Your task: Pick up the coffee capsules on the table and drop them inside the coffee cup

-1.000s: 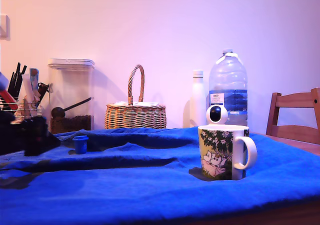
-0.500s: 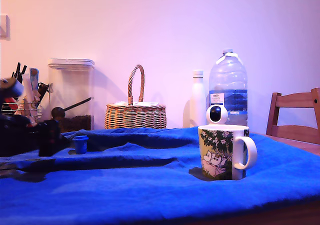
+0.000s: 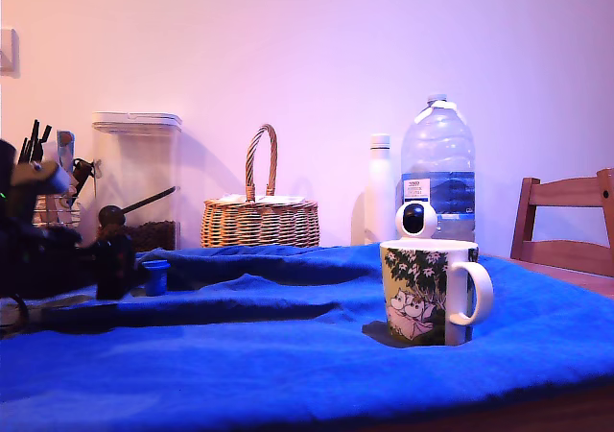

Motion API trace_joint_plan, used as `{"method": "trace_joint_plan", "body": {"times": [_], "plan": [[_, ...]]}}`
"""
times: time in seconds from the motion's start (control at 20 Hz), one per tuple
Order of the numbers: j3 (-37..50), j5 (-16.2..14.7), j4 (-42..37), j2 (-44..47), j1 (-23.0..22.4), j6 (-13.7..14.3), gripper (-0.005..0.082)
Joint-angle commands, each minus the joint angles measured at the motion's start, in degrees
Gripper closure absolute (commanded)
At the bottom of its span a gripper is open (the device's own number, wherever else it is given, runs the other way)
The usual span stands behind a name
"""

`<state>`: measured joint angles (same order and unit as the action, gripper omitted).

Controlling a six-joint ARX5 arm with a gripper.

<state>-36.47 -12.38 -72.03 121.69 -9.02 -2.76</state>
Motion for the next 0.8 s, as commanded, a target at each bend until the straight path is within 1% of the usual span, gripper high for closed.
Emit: {"method": "trace_joint_plan", "body": {"times": [0.0,0.3,0.4,0.55,0.75], "plan": [[-1.18,-0.26,0.52,1.86,-0.11,0.33,0.0201],[-5.09,-0.26,4.66,2.16,-0.11,0.5,0.0201],[-6.25,-0.26,6.43,2.19,-0.11,1.44,0.0201],[-8.22,-0.31,8.48,2.8,-0.11,1.73,0.0201],[-10.16,-0.28,9.05,4.68,-0.11,1.7,0.0201]]}}
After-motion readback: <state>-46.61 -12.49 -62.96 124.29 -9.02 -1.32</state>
